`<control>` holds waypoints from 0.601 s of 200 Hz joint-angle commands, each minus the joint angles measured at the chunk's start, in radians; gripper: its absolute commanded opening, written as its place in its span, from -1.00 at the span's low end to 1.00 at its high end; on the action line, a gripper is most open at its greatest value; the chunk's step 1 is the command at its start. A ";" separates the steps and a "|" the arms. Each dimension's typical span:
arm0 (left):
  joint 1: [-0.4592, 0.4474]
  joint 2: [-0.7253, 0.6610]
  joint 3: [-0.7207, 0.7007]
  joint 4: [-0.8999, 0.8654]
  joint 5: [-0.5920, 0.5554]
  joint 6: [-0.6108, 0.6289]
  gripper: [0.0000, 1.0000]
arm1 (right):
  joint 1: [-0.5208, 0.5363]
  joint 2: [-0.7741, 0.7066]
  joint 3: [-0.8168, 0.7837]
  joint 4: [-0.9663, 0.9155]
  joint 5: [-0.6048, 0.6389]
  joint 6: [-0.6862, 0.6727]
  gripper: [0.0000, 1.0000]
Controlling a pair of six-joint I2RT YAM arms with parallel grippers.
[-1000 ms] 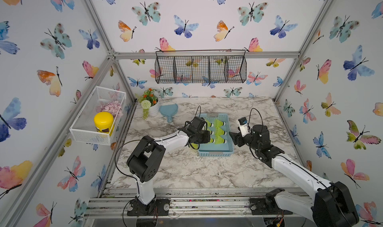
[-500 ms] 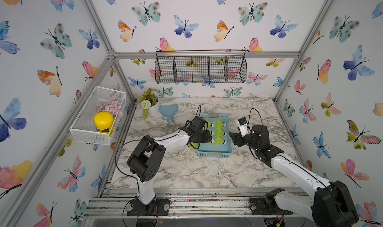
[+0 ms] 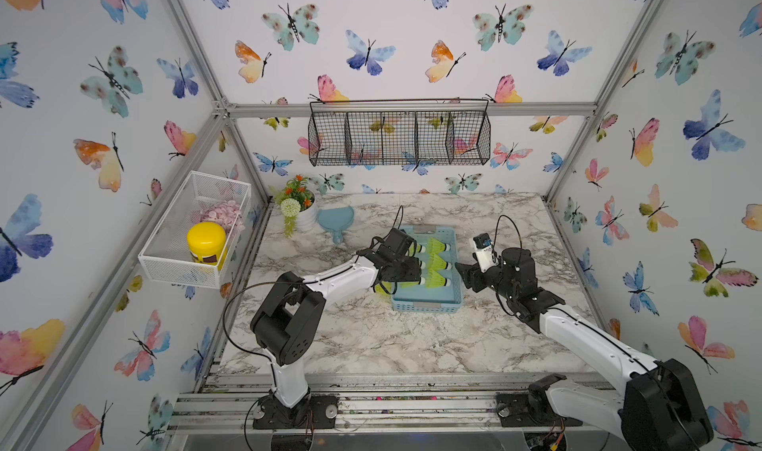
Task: Put the shuttlecocks into the storage box
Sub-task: Place the shuttlecock in the storage box.
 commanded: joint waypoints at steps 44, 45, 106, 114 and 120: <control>0.006 -0.192 -0.005 -0.103 -0.191 0.084 0.33 | -0.003 0.002 -0.003 0.004 0.033 0.011 0.36; 0.007 -0.194 -0.006 -0.106 -0.191 0.084 0.33 | -0.003 0.002 -0.003 0.004 0.034 0.011 0.36; 0.151 -0.321 -0.154 -0.108 -0.166 0.122 0.38 | -0.003 -0.009 -0.003 0.003 0.064 0.020 0.37; 0.174 -0.327 -0.173 -0.105 -0.147 0.136 0.41 | -0.003 -0.009 -0.001 0.001 0.066 0.019 0.37; 0.190 -0.331 -0.185 -0.102 -0.122 0.149 0.41 | -0.003 -0.010 -0.001 0.000 0.066 0.020 0.37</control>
